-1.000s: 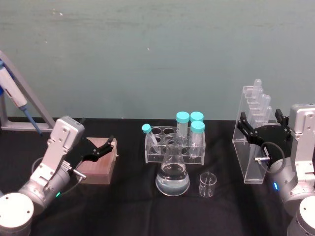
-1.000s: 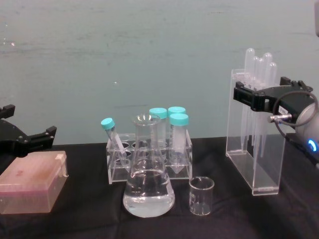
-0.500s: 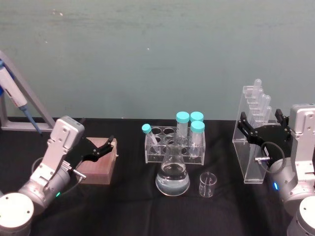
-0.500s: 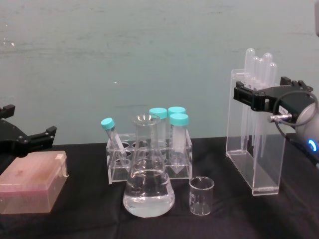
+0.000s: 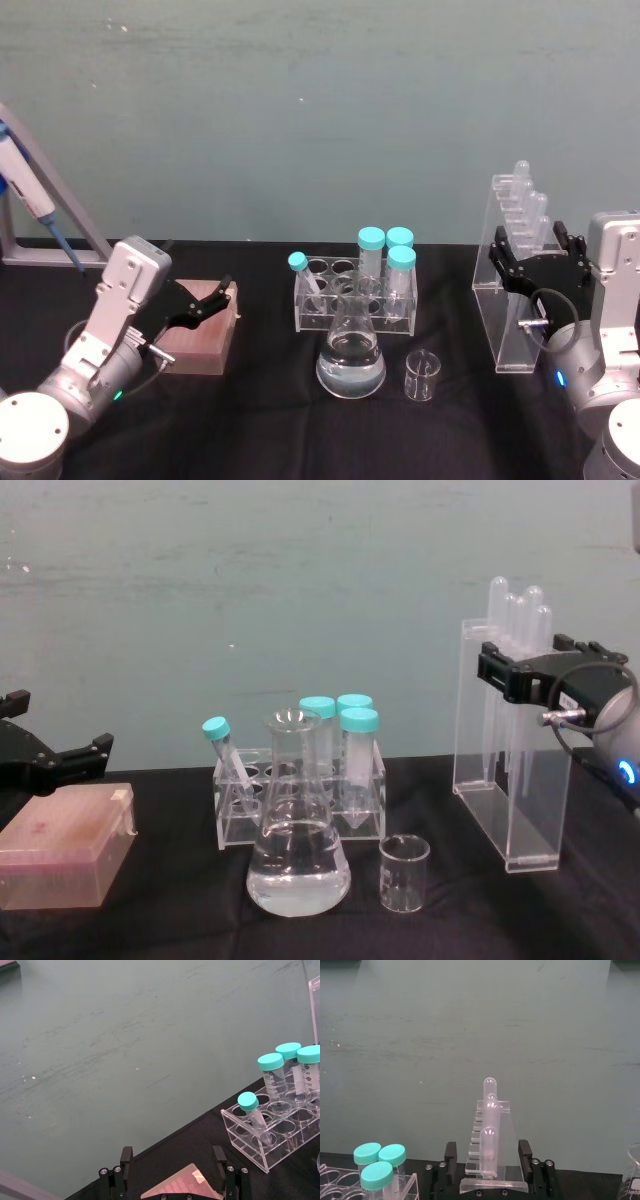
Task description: Place the experimental apparatus aside using one hand.
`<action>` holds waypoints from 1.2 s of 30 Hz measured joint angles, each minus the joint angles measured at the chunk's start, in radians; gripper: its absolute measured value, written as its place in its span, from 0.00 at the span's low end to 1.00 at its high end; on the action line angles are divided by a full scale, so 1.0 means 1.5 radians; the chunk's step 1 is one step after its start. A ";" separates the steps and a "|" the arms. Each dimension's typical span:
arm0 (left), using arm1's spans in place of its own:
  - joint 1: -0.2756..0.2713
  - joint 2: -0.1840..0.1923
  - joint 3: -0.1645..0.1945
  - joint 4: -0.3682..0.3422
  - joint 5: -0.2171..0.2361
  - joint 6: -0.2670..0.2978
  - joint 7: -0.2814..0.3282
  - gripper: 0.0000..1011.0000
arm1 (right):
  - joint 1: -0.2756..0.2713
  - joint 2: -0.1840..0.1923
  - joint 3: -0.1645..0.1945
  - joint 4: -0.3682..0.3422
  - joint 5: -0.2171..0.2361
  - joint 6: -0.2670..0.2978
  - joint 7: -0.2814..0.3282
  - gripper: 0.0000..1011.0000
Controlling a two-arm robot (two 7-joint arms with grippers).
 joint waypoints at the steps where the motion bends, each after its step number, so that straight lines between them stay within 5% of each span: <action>1: 0.000 0.000 0.000 0.000 0.000 0.000 0.000 0.99 | 0.000 0.000 0.000 0.000 0.000 0.000 0.000 0.78; 8: 0.000 0.000 0.000 0.000 0.000 0.000 0.000 0.99 | 0.000 0.000 0.000 0.000 0.000 0.000 0.000 0.60; 36: 0.000 0.000 0.000 0.000 0.000 0.000 0.000 0.99 | 0.000 0.000 0.000 0.000 0.000 0.004 0.000 0.59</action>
